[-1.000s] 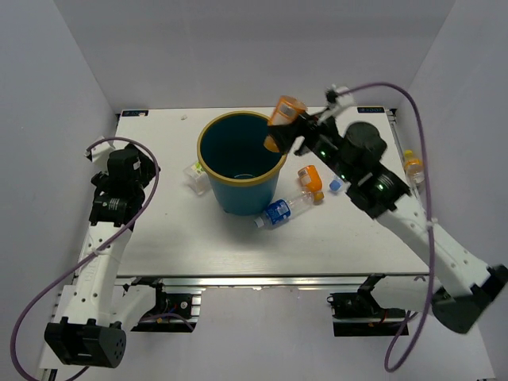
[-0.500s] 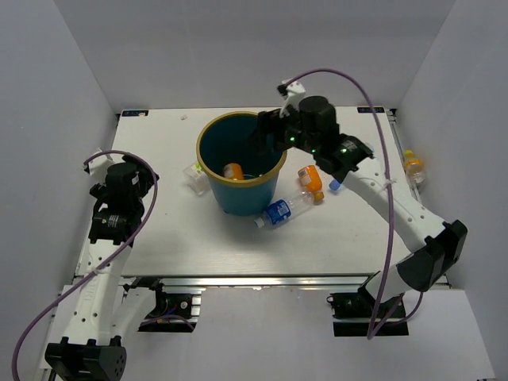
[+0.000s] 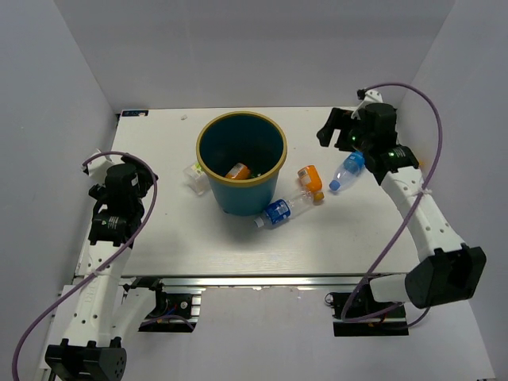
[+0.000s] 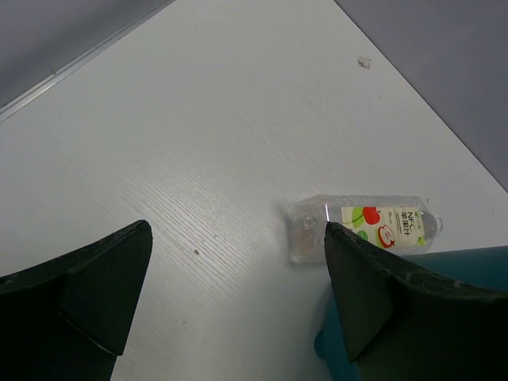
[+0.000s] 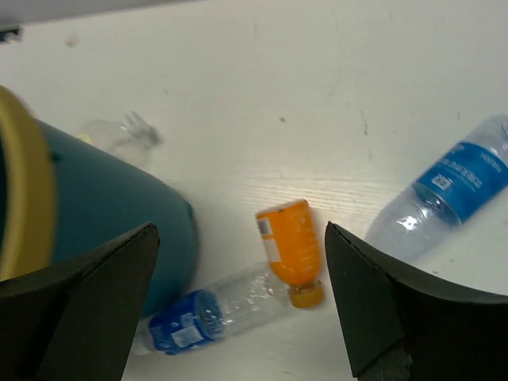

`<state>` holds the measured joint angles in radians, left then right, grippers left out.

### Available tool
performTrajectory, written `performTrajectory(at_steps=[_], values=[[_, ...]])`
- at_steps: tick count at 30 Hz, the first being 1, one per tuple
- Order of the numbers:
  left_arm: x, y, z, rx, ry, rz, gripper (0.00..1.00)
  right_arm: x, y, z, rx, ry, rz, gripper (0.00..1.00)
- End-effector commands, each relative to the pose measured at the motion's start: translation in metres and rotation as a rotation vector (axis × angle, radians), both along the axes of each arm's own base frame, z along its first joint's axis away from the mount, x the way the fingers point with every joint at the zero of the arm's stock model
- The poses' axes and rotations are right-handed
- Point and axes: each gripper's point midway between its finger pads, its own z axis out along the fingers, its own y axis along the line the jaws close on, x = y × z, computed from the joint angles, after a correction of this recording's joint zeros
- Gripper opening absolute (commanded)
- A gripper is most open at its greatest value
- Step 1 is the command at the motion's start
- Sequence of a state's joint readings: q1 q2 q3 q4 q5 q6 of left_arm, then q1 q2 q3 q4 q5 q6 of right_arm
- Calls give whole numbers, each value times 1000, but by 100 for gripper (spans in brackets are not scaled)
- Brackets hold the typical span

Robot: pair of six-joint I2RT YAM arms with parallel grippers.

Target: Put the plastic bottles in the bin

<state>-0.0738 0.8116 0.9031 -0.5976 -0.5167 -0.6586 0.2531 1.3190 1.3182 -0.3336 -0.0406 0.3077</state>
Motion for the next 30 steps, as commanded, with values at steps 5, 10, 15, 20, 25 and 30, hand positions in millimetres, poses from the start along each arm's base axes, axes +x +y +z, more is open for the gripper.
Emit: performTrajectory(at_steps=[5, 10, 15, 20, 25, 30], values=[[-2, 2, -3, 14, 5, 2, 98, 35, 8, -96, -149, 160, 114, 89], [-4, 3, -9, 16, 34, 5, 98, 48, 28, -157, -149, 239, 223, 89], [-5, 1, -13, 9, 51, -6, 98, 37, 39, -212, -215, 344, 244, 89], [-9, 4, -9, 13, 50, 12, 98, 28, 40, -243, -281, 415, 200, 81], [-13, 6, -4, 20, 51, 17, 98, 29, 38, -224, -258, 386, 155, 59], [-17, 6, 1, 22, 37, 19, 98, 30, 27, -185, -256, 309, 80, 39]])
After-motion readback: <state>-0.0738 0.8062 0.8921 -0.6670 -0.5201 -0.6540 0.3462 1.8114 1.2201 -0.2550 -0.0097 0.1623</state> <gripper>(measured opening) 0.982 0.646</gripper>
